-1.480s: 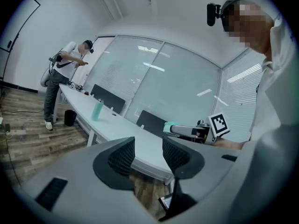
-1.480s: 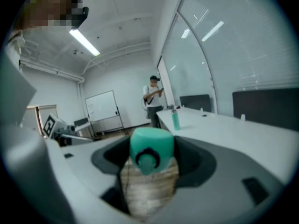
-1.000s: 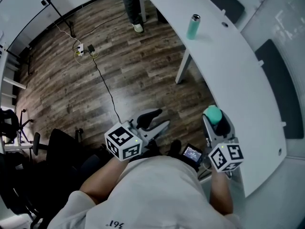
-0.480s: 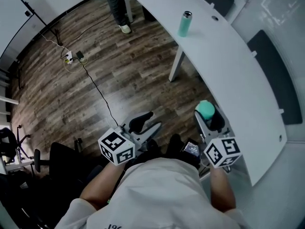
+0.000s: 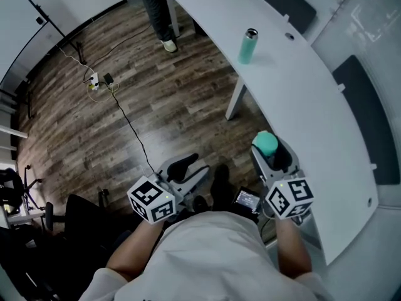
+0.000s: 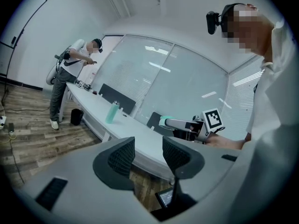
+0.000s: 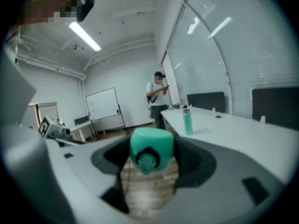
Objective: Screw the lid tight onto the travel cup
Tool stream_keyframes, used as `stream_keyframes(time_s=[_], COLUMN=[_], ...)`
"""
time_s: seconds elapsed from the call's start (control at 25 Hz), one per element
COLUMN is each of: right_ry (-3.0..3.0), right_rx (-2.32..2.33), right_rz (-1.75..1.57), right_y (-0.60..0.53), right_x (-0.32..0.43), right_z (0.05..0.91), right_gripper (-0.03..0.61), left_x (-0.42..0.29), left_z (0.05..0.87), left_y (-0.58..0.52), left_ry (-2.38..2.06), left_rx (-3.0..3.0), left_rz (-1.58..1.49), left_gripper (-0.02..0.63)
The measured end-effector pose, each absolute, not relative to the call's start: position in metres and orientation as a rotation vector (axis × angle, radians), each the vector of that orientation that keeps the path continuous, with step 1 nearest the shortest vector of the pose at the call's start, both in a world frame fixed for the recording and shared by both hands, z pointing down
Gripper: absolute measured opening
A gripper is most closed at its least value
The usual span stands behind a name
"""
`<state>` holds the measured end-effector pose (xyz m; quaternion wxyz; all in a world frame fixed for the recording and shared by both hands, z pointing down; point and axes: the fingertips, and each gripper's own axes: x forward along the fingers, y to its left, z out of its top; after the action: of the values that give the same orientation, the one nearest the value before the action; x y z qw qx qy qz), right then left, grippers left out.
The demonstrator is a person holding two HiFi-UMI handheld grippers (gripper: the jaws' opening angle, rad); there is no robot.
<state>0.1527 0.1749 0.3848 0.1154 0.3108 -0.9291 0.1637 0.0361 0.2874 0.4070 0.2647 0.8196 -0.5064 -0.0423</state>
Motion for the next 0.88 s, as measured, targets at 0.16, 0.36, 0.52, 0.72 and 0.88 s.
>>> stream_keyframes(time_s=[0.16,0.36,0.52,0.72,0.88], right_ry=[-2.755,-2.776,-2.782,-2.777,-2.784], right_rx=[0.844,0.782,0.765,0.787,0.802], right_rz=[0.479,0.468,0.481,0.520,0.538], right_y=[0.129,0.077,0.043,0.013,-0.002], right_x=[0.135,0.125,0.130,0.141,0.145], right_z=[0.383,0.377,0.380,0.388,0.389], right_gripper=[0.311,0.311,0.311,0.311,0.311], left_x=[0.024,0.022,0.030,0.038,0.042], left_z=[0.403,0.400,0.402,0.403,0.402], left_y=[0.247,0.193,0.156,0.124,0.105], left_ry=[-1.426,-1.467,-1.470,-1.462,-1.443], left_rx=[2.193,2.173,2.164,2.174,2.193], left_rz=[-0.112,-0.118,-0.108,-0.081,-0.084], left_gripper=[0.201,0.201,0.201,0.201,0.202])
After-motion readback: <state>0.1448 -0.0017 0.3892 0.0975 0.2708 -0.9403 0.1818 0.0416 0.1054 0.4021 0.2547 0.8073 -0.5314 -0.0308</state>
